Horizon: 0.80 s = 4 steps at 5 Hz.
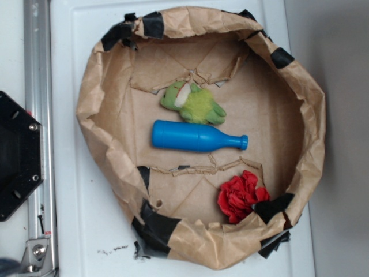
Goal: Grab the red paper.
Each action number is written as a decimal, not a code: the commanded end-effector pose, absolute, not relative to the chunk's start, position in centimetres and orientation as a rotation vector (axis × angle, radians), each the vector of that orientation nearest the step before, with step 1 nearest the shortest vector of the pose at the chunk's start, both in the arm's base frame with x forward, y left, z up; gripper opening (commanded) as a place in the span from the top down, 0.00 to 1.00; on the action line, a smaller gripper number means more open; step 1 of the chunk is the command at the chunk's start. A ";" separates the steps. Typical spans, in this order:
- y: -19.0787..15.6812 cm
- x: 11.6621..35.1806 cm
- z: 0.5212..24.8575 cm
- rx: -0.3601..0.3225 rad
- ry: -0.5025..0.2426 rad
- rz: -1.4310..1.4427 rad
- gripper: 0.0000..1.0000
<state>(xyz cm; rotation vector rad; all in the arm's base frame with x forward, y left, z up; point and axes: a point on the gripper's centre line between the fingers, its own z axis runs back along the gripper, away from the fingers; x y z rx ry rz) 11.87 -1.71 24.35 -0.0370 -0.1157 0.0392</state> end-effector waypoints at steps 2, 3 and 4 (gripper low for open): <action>-0.5 16.3 19.5 0.057 -0.365 -0.204 0.00; -1.0 20.7 16.2 -0.063 -0.396 -0.437 0.00; -1.5 24.9 14.2 -0.171 -0.498 -0.552 0.00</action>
